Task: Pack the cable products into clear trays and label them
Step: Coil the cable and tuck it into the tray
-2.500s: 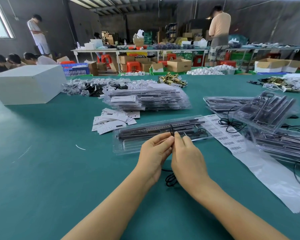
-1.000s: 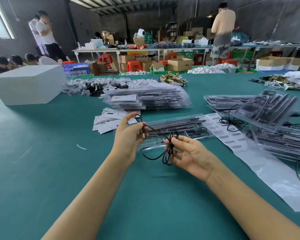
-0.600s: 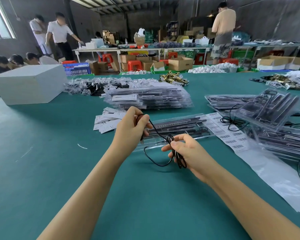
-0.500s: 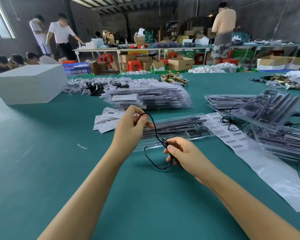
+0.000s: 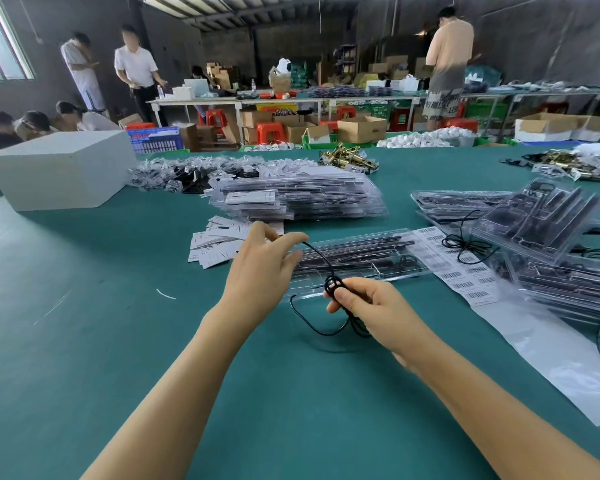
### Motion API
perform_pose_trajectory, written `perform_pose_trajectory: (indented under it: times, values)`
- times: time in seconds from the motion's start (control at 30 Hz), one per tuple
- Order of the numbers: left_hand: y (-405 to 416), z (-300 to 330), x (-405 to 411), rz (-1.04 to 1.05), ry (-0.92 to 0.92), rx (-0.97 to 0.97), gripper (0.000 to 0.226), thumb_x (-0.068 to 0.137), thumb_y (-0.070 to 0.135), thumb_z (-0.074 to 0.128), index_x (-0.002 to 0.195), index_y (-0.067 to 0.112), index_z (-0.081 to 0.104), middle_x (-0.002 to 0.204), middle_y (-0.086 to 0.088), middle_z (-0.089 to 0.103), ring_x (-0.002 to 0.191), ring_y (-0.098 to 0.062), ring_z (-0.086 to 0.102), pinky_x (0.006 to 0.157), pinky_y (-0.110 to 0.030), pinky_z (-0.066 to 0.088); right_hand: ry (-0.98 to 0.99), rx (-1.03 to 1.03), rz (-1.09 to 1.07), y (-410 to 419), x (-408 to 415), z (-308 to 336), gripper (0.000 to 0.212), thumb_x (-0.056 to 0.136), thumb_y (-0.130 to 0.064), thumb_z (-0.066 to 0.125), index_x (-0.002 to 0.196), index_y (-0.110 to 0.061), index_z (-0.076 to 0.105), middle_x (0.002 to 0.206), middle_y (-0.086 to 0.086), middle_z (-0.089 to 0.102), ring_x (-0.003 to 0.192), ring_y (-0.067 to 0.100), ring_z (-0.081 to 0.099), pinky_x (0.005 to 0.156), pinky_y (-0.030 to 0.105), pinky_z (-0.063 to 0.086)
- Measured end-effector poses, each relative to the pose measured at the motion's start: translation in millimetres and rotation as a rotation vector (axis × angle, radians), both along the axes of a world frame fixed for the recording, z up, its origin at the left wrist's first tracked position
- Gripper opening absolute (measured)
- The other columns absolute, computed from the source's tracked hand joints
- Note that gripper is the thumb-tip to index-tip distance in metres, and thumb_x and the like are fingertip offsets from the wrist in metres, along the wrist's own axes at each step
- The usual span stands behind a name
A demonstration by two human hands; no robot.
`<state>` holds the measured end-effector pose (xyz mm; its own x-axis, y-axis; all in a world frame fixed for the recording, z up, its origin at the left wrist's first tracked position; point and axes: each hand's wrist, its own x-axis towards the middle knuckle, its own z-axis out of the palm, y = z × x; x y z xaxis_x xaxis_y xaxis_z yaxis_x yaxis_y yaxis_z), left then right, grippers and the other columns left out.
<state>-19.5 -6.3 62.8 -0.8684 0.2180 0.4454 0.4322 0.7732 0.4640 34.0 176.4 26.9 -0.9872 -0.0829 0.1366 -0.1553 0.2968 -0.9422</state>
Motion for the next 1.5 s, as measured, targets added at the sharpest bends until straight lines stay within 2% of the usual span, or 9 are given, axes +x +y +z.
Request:
perform_pose_trajectory:
  times: [0.1, 0.2, 0.33, 0.5, 0.7, 0.83, 0.97, 1.17, 1.5]
  values:
    - [3, -3, 0, -0.076, 0.013, -0.013, 0.022, 0.097, 0.030, 0.054, 0.116, 0.028, 0.064, 0.114, 0.003, 0.050, 0.092, -0.018, 0.056, 0.075, -0.031, 0.040, -0.041, -0.128, 0.051, 1, -1, 3, 0.017, 0.096, -0.024, 0.055, 0.091, -0.022, 0.072, 0.089, -0.005, 0.074, 0.090, 0.003, 0.064, 0.081, 0.022, 0.041]
    - [7, -4, 2, -0.096, -0.033, -0.068, 0.016, 0.099, 0.028, 0.048, 0.107, 0.023, 0.061, 0.100, 0.002, 0.062, 0.096, -0.022, 0.057, 0.078, -0.035, 0.044, -0.047, -0.291, 0.060, 3, -2, 4, 0.013, 0.094, -0.019, 0.055, 0.100, -0.018, 0.067, 0.085, 0.000, 0.074, 0.086, 0.006, 0.063, 0.077, 0.021, 0.045]
    - [14, -3, 7, -0.177, -0.101, -0.182, 0.025, 0.102, 0.036, 0.035, 0.121, 0.033, 0.051, 0.108, 0.008, 0.060, 0.106, -0.021, 0.054, 0.089, -0.041, 0.042, -0.059, -0.393, 0.032, 5, -3, 4, 0.012, 0.094, -0.018, 0.055, 0.100, -0.016, 0.066, 0.086, 0.003, 0.073, 0.082, 0.008, 0.062, 0.074, 0.019, 0.046]
    - [18, 1, 8, -0.196, -0.157, -0.313, 0.009, 0.103, 0.032, 0.032, 0.099, 0.029, 0.039, 0.091, 0.015, 0.063, 0.096, -0.021, 0.054, 0.098, -0.044, 0.033, -0.117, -0.445, 0.023, 6, -3, 4, 0.014, 0.094, -0.018, 0.055, 0.098, -0.017, 0.068, 0.086, 0.002, 0.073, 0.079, 0.006, 0.061, 0.067, 0.017, 0.046]
    - [28, 3, 17, -0.276, -0.224, -0.157, 0.010, 0.102, 0.024, 0.036, 0.098, 0.017, 0.041, 0.079, -0.005, 0.062, 0.078, -0.030, 0.055, 0.074, -0.039, 0.044, -0.196, -0.618, -0.104, 3, -6, 3, 0.013, 0.094, -0.015, 0.055, 0.091, -0.016, 0.069, 0.079, -0.001, 0.072, 0.072, 0.009, 0.059, 0.062, 0.022, 0.040]
    - [38, -2, 25, -0.306, -0.167, -0.068, 0.010, 0.099, 0.019, 0.042, 0.090, 0.015, 0.044, 0.059, 0.002, 0.044, 0.056, -0.020, 0.041, 0.054, -0.034, 0.024, -0.258, -0.745, -0.176, 4, -7, 4, 0.019, 0.093, -0.012, 0.055, 0.082, -0.015, 0.070, 0.075, 0.000, 0.072, 0.070, 0.012, 0.057, 0.063, 0.026, 0.039]
    - [45, -10, 28, -0.300, -0.192, -0.006, 0.011, 0.097, 0.016, 0.045, 0.088, 0.012, 0.048, 0.058, 0.000, 0.045, 0.052, -0.018, 0.037, 0.053, -0.033, 0.027, -0.302, -0.864, -0.195, 6, -8, 6, 0.032, 0.093, -0.009, 0.055, 0.068, -0.015, 0.074, 0.072, 0.001, 0.071, 0.066, 0.012, 0.060, 0.063, 0.026, 0.040]
    - [58, -20, 32, -0.240, -0.203, 0.081, 0.016, 0.093, 0.017, 0.052, 0.077, 0.019, 0.050, 0.076, 0.002, 0.047, 0.071, -0.016, 0.042, 0.062, -0.028, 0.028, -0.308, -0.876, -0.190, 5, -11, 4, 0.021, 0.093, -0.011, 0.055, 0.078, -0.014, 0.070, 0.077, 0.001, 0.073, 0.069, 0.012, 0.064, 0.067, 0.029, 0.043]
    - [58, -30, 28, -0.201, -0.321, 0.228, 0.032, 0.094, 0.023, 0.054, 0.064, 0.029, 0.046, 0.053, 0.011, 0.046, 0.053, 0.002, 0.043, 0.051, -0.013, 0.032, -0.288, -0.867, -0.146, 3, -8, 3, 0.023, 0.092, -0.011, 0.057, 0.076, -0.014, 0.072, 0.076, 0.005, 0.072, 0.064, 0.015, 0.066, 0.052, 0.026, 0.051]
